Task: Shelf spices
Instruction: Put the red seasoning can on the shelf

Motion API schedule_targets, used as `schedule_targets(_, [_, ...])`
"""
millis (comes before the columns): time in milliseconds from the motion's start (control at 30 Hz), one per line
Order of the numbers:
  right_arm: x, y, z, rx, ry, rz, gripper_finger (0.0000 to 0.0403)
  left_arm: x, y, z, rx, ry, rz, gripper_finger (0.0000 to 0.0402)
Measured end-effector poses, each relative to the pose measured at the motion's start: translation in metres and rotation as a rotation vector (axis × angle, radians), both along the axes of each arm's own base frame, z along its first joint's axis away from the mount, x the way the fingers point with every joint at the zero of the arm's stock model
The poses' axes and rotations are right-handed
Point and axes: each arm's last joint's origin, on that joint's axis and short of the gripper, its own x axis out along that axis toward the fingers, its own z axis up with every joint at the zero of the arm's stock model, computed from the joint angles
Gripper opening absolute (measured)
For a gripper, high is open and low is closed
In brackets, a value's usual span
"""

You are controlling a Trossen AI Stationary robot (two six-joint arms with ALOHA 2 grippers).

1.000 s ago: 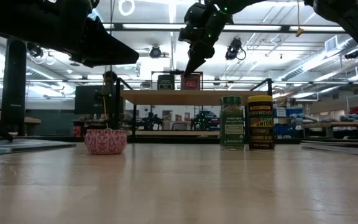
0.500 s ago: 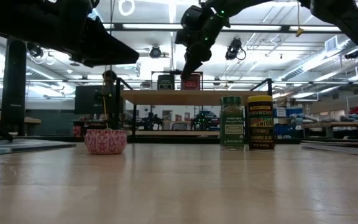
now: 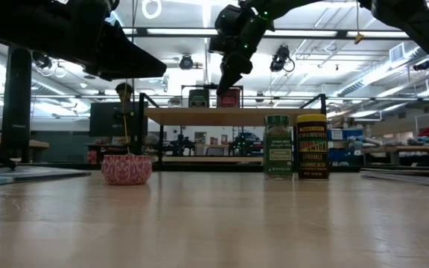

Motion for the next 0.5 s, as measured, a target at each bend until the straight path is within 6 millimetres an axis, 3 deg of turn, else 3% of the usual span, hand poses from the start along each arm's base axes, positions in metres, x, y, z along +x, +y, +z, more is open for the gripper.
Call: schedule_targets(500, [0.0017, -0.0027, 0.0007, -0.044, -0.007, -0.032, 0.0000, 0.0001, 0.0000, 0.0003, -0.001, -0.003, 0.000, 0.0202])
